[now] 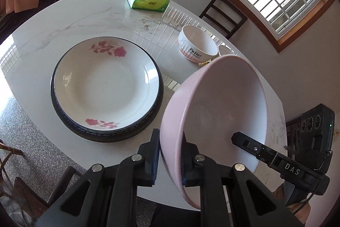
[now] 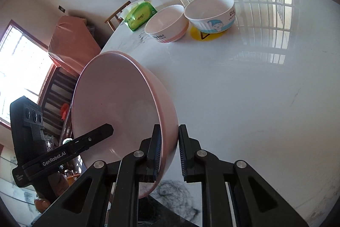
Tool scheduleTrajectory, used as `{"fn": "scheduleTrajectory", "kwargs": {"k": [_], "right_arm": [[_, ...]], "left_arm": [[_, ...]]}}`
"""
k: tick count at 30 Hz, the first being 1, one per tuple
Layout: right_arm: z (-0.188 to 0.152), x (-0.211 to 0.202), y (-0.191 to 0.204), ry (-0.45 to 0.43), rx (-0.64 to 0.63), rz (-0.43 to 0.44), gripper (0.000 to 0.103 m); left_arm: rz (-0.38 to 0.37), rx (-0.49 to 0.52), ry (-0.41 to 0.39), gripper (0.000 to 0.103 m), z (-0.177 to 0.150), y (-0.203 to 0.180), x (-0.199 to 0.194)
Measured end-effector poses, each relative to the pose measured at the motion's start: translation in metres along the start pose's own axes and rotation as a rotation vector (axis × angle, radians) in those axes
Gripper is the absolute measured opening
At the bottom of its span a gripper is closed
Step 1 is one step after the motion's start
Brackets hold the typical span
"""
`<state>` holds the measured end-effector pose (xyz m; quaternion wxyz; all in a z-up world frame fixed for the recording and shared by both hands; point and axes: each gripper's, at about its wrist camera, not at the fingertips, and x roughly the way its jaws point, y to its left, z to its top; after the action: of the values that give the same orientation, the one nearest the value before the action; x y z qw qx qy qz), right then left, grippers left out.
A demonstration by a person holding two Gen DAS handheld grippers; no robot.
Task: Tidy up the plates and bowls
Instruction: 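Lift the pink bowl and carry it toward the plate stack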
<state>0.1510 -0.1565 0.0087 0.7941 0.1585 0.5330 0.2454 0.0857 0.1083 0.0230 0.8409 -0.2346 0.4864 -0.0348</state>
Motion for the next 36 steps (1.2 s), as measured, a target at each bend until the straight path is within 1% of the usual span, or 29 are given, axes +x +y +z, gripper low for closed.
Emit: {"fn": "scheduleTrajectory", "kwargs": {"k": [4, 8, 10, 14, 18, 22, 28, 36], "right_arm": [[0.019, 0.03, 0.039, 0.034, -0.038, 0.027, 0.015], [0.035, 0.061, 0.07, 0.071, -0.062, 0.046, 0.014], [0.042, 0.075, 0.084, 0.085, -0.072, 0.049, 0.014], [0.052, 0.099, 0.107, 0.11, -0.098, 0.043, 0.014], [0.061, 0.118, 0.119, 0.132, -0.1, 0.042, 0.014], [0.064, 0.128, 0.122, 0.151, -0.104, 0.035, 0.014], [0.066, 0.138, 0.125, 0.175, -0.099, 0.019, 0.014], [0.067, 0.148, 0.123, 0.196, -0.082, 0.02, 0.014]], "left_arm": [[0.043, -0.033, -0.035, 0.016, 0.014, 0.031, -0.014], [0.079, -0.066, -0.056, 0.016, 0.027, 0.058, -0.018], [0.088, -0.09, -0.064, 0.016, 0.033, 0.075, -0.019], [0.101, -0.119, -0.063, 0.016, 0.041, 0.093, -0.016], [0.106, -0.136, -0.051, 0.016, 0.046, 0.105, -0.01], [0.105, -0.145, -0.03, 0.016, 0.05, 0.112, -0.003], [0.103, -0.156, -0.021, 0.016, 0.054, 0.117, 0.002], [0.11, -0.165, -0.015, 0.016, 0.055, 0.122, 0.009]]}}
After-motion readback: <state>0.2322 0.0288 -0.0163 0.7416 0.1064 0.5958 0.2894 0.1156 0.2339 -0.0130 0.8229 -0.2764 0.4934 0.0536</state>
